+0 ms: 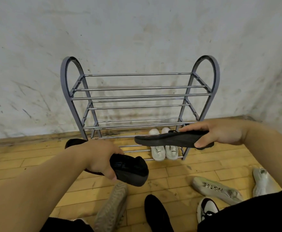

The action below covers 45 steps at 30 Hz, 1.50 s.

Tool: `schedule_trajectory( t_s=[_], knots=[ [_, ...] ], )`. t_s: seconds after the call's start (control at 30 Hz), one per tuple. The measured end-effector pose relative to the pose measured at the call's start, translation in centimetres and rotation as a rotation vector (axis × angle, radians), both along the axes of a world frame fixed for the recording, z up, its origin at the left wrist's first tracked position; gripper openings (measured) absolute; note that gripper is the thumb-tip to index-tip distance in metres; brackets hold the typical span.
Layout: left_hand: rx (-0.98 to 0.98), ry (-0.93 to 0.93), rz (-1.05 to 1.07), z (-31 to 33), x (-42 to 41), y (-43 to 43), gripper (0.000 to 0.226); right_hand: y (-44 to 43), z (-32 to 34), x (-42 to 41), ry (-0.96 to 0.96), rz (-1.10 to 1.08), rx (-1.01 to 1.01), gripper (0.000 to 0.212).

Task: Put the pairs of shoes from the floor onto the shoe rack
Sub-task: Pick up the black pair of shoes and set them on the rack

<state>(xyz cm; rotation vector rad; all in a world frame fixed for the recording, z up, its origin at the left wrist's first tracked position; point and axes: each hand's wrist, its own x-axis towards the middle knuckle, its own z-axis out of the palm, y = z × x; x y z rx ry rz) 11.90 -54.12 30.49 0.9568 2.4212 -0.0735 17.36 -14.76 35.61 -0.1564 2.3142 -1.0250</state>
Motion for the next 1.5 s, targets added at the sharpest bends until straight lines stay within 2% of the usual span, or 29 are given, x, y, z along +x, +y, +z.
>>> schedule_trajectory(
  t_s=[0.1, 0.2, 0.3, 0.43, 0.6, 1.03, 1.33, 1.5],
  knots=[
    [0.007, 0.005, -0.013, -0.4, -0.1, 1.0, 0.077, 0.1, -3.2, -0.5, -0.082, -0.074, 0.104, 0.057],
    [0.021, 0.001, -0.016, -1.0, -0.7, 1.6, 0.081, -0.3, -6.4, -1.3, -0.076, -0.129, 0.200, 0.061],
    [0.028, 0.013, -0.011, -1.5, -1.7, 2.1, 0.086, -0.9, -9.9, -2.3, 0.010, -0.182, 0.275, 0.072],
    [0.051, 0.008, -0.029, -1.6, -3.3, 2.6, 0.084, -1.7, -15.1, -3.5, 0.186, -0.273, 0.460, 0.074],
    [0.110, 0.015, -0.007, -1.9, -5.7, 2.8, 0.092, -1.4, -18.2, -6.0, 0.224, -0.349, 0.580, 0.072],
    [0.210, 0.096, 0.060, -3.6, -10.2, 4.4, 0.096, -1.2, -22.5, -13.8, 0.203, -0.507, 0.701, 0.065],
    [0.192, 0.083, 0.064, -4.6, -10.6, 4.5, 0.097, 0.1, -24.8, -13.8, 0.169, -0.507, 0.737, 0.065],
    [0.171, 0.071, 0.072, -4.7, -10.2, 4.3, 0.098, 0.3, -24.6, -13.4, 0.234, -0.502, 0.737, 0.061]
  ],
)
